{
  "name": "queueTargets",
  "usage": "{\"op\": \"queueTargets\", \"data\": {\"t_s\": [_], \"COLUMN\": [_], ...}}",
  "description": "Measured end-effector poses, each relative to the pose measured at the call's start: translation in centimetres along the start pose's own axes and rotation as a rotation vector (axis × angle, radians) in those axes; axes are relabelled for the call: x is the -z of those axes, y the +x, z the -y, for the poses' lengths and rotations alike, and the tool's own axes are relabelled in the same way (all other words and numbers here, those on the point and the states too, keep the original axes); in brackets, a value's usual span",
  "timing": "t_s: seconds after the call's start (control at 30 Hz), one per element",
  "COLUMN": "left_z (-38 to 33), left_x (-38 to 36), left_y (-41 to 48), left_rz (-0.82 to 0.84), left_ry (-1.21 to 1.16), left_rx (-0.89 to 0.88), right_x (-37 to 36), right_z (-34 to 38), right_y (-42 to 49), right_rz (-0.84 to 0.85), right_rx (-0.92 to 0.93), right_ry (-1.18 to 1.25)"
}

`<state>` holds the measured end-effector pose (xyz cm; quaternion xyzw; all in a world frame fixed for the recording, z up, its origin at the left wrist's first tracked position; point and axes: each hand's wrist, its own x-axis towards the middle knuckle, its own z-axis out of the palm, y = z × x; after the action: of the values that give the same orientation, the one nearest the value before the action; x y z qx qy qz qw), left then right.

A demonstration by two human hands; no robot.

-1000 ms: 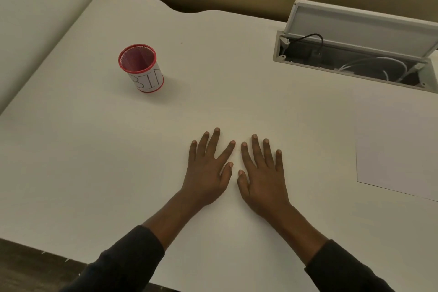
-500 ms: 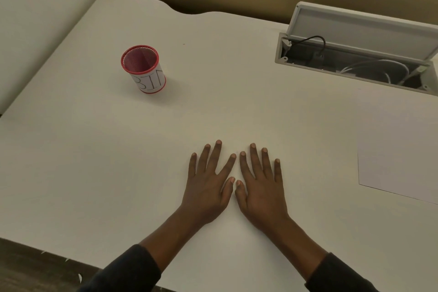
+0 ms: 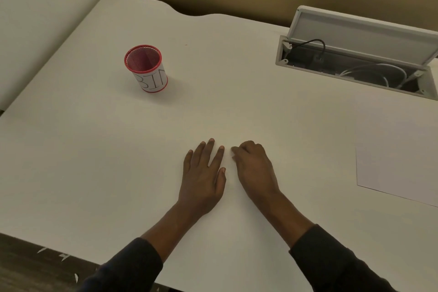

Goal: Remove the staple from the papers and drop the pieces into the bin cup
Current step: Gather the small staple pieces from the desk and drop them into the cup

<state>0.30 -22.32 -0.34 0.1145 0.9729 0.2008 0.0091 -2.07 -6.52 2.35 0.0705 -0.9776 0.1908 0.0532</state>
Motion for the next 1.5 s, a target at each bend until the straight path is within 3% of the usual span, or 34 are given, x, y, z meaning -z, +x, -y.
{"op": "queueTargets", "data": {"t_s": [0.4,0.6,0.7,0.93,1.03,1.23,1.37,1.5], "left_z": [0.0,-0.1,0.0,0.1,0.0,-0.3,-0.5,-0.5], "left_x": [0.2,0.2,0.1,-0.1,-0.1,-0.5,-0.8,-0.6], "left_y": [-0.1,0.0,0.0,-0.1,0.2,2.4,2.4,2.5], "left_rz": [-0.022,-0.025,-0.025,-0.002,-0.002,0.066,0.114,0.105], "left_ry": [-0.041,-0.039,-0.046,-0.015,-0.021,-0.015,0.033,0.048], "left_rx": [0.001,-0.001,-0.001,-0.004,0.004,-0.161,-0.174,-0.174], "right_x": [0.3,-0.3,-0.1,2.4,2.9,4.1,5.2,6.3], "right_z": [-0.5,-1.5,-2.0,-2.1,-1.9,0.6,2.5,6.3], "right_y": [1.6,2.0,2.5,2.5,2.6,5.6,9.1,14.7], "right_rz": [-0.035,-0.021,0.031,0.110,0.129,0.184,0.190,0.259], "right_rx": [0.402,0.457,0.329,-0.465,-0.667,-0.758,-0.751,-0.620], "right_ry": [-0.224,-0.243,-0.114,0.768,1.104,1.511,1.596,1.601]}}
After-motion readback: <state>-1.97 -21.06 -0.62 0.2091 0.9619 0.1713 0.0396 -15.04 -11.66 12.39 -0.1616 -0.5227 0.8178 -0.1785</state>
